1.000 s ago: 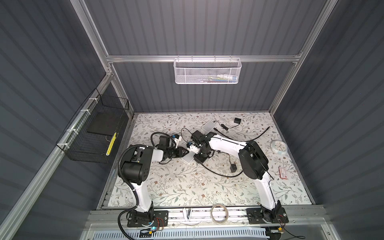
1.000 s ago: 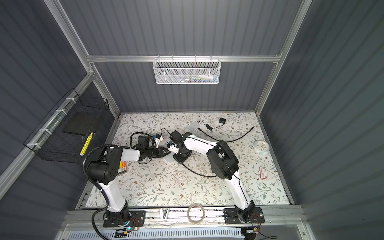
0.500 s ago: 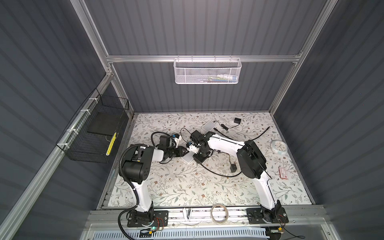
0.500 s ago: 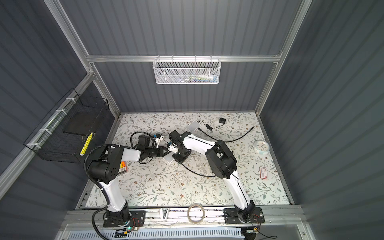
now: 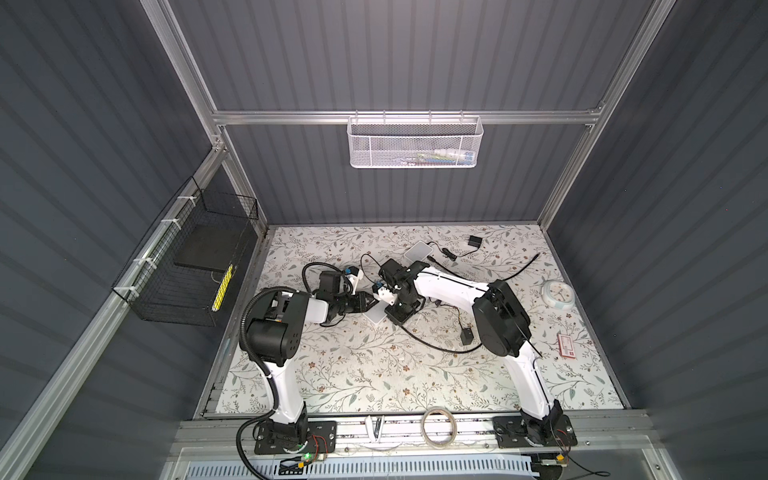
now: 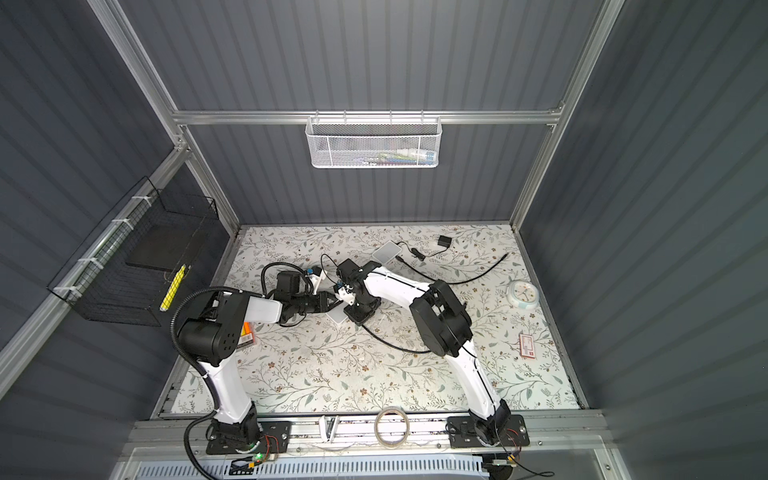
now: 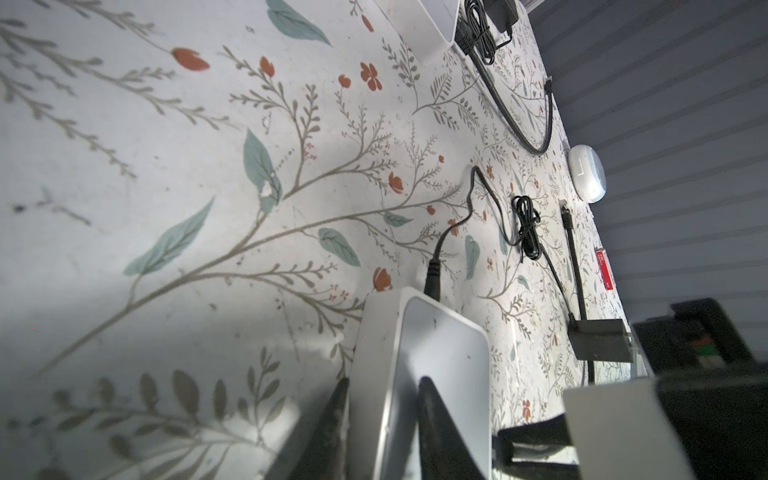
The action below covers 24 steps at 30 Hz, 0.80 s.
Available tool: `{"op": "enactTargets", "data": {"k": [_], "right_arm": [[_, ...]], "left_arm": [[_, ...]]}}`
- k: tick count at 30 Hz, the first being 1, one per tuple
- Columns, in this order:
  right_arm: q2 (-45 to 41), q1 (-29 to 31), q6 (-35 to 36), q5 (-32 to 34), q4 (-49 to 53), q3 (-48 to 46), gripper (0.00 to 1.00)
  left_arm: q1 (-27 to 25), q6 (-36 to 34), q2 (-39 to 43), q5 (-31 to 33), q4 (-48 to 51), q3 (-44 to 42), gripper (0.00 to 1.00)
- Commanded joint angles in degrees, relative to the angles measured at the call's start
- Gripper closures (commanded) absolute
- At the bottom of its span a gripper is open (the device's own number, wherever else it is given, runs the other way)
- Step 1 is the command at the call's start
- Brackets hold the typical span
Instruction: Insert the plug into the switch port
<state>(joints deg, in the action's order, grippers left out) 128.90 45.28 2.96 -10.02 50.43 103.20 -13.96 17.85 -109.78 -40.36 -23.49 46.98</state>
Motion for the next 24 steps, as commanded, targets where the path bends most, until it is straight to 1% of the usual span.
{"op": "enactTargets", "data": {"k": [1, 24], "right_arm": [[0.34, -0.10, -1.98, 1.09, -12.37, 3.37, 1.00], [2.37, 0.25, -3.74, 2.50, -13.01, 9.36, 1.00]], "left_arm": [[-3.27, 0.94, -3.16, -4.60, 7.82, -3.42, 0.73], [-5.12, 2.63, -5.09, -7.47, 3.89, -4.97, 0.73]]}}
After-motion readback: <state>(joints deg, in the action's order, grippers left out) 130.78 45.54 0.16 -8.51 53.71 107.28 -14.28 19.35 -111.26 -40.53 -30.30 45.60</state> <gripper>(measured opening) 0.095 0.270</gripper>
